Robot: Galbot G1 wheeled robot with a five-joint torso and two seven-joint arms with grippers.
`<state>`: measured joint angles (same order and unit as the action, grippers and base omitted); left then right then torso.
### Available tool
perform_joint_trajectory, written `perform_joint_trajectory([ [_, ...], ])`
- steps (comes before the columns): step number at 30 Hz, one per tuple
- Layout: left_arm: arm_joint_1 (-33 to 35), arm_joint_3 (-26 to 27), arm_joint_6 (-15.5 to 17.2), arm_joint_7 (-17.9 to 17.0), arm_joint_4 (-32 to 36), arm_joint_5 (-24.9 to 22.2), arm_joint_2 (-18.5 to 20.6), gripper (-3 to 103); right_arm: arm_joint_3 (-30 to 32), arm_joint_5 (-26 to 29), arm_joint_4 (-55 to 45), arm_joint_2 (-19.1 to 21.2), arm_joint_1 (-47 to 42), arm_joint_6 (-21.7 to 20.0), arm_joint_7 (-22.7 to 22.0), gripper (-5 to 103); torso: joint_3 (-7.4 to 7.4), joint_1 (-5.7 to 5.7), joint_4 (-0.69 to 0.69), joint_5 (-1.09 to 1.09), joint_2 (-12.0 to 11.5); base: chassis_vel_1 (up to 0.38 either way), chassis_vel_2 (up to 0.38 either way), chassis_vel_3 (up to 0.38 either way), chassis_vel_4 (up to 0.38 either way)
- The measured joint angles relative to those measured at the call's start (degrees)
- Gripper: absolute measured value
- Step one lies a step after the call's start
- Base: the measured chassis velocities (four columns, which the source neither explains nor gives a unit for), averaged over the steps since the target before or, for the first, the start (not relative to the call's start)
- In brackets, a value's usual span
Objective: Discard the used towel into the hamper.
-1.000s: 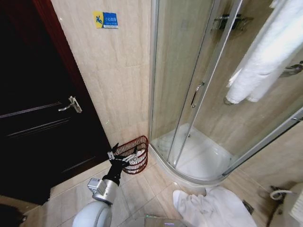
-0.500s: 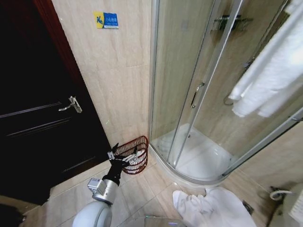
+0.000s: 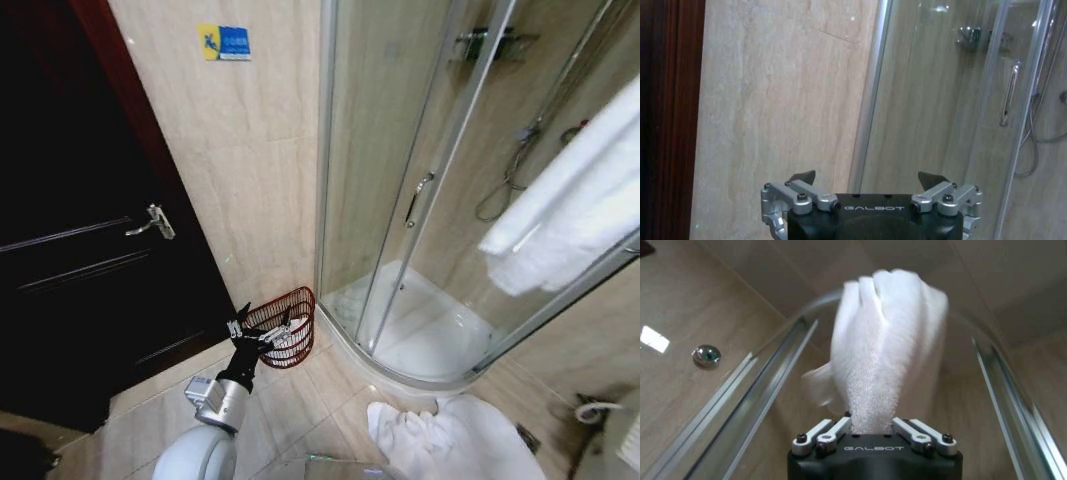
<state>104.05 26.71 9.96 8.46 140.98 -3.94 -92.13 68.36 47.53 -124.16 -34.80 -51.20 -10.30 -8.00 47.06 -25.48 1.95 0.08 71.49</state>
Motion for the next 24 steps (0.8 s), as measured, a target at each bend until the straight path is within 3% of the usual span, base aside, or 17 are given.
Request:
perform_joint_trajectory([
  [3,0.0,0.0,0.0,0.0,0.0,0.0,0.0,100,0.7,0.9,-2.6,-2.1,-2.5,0.2,-1.6,13,0.0,-0.01,0.08,-0.12,0.0,0.0,0.0,0.0,0.0],
  [13,0.0,0.0,0.0,0.0,0.0,0.0,0.0,100,0.2,-2.5,-8.9,-8.9,-8.5,1.4,-1.6,13,0.0,-0.02,0.07,-0.08,0.0,0.0,0.0,0.0,0.0],
  [17,0.0,0.0,0.0,0.0,0.0,0.0,0.0,100,0.6,-5.4,-10.7,-13.5,-12.0,3.6,-0.3,13,0.0,-0.03,0.08,-0.1,0.0,0.0,0.0,0.0,0.0],
  [20,0.0,0.0,0.0,0.0,0.0,0.0,0.0,100,1.2,-8.8,-11.5,-19.8,-16.9,8.0,2.7,13,0.0,-0.02,0.06,-0.07,0.0,0.0,0.0,0.0,0.0],
  [24,0.0,0.0,0.0,0.0,0.0,0.0,0.0,100,1.3,-8.9,-11.7,-23.2,-19.4,11.4,4.3,13,0.0,-0.02,0.07,-0.05,0.0,0.0,0.0,0.0,0.0],
])
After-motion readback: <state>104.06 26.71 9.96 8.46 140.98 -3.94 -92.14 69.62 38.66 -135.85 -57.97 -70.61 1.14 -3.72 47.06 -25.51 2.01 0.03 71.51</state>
